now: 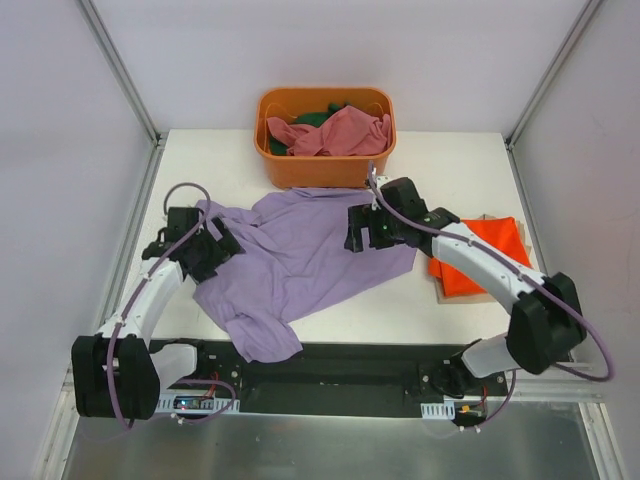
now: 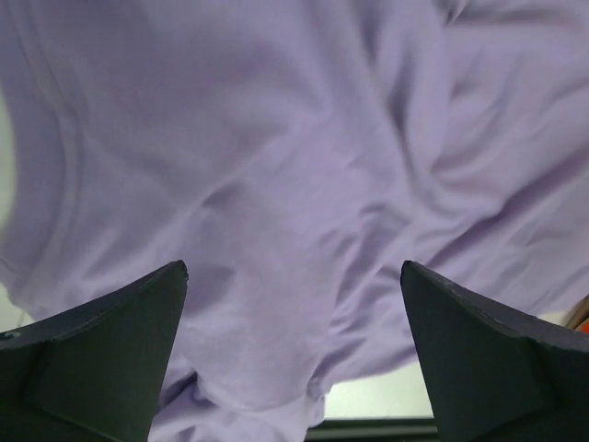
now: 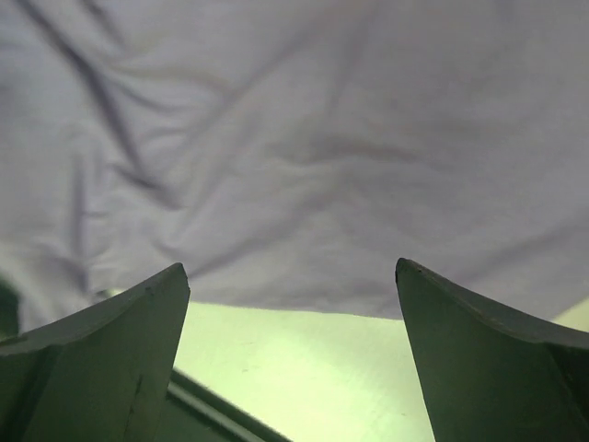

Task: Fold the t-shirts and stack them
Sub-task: Flatten out the tshirt

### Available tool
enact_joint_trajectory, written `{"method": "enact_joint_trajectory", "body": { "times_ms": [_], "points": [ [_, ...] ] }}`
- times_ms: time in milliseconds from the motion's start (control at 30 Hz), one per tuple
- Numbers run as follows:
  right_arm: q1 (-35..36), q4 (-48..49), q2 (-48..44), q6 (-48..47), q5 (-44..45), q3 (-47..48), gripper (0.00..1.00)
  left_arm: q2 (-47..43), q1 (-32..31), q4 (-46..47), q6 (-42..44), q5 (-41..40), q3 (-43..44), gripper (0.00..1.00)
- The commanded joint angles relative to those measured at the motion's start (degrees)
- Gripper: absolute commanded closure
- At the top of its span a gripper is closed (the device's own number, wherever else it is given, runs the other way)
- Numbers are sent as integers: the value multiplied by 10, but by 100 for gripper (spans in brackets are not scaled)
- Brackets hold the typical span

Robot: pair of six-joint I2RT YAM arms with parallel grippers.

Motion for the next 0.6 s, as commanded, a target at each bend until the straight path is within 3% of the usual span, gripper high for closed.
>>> {"method": "enact_joint_trajectory", "body": {
  "times_ms": [0,167,300,467,567],
  "points": [
    [-25,-13,57,-8,84,-1,4,-1,-12,47,-17,53,-59,1],
    [-35,-21,130,-2,101,13,4,53,-12,101,-21,49,-88,1],
    [-41,-25,159,7,101,6,4,142,-9,119,-9,31,-57,1],
    [-41,-23,146,22,94,-41,1,256,-1,123,19,-42,27,1],
    [-37,-13,114,47,80,-94,1,338,13,122,44,-80,136,1]
  ]
}}
